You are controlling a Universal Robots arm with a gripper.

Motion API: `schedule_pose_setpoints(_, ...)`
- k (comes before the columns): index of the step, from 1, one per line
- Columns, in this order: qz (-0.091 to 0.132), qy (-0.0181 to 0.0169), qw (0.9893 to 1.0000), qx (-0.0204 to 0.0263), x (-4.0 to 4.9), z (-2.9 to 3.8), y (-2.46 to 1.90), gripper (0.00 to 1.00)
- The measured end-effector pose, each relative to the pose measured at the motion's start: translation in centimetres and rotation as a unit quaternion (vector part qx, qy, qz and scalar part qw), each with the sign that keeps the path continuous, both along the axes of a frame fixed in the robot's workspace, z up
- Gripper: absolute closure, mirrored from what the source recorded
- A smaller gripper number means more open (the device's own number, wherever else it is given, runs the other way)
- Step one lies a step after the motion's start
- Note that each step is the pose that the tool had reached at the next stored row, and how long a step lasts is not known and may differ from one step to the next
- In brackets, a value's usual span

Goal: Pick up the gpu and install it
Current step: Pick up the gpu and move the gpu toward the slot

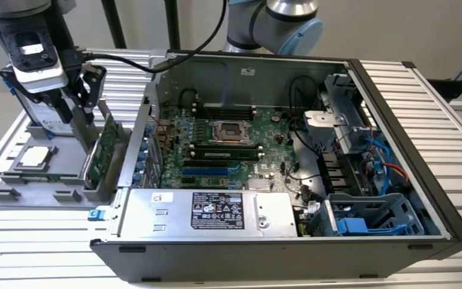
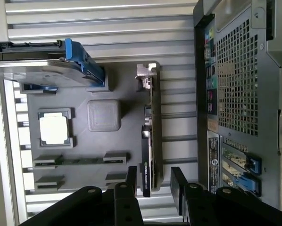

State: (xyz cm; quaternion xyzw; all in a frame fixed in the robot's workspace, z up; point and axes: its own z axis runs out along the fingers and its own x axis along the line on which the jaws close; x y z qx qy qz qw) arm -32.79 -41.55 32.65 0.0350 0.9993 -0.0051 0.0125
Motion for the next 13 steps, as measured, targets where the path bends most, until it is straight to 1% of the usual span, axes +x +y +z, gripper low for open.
schedule_pose_setpoints(7,0.000,0.0001,1.0000,-0.0007,0.02,-0.39,0.00,0.00)
schedule_pose_setpoints(13,0.000,0.0001,1.0000,-0.0007,0.02,-0.46,0.00,0.00)
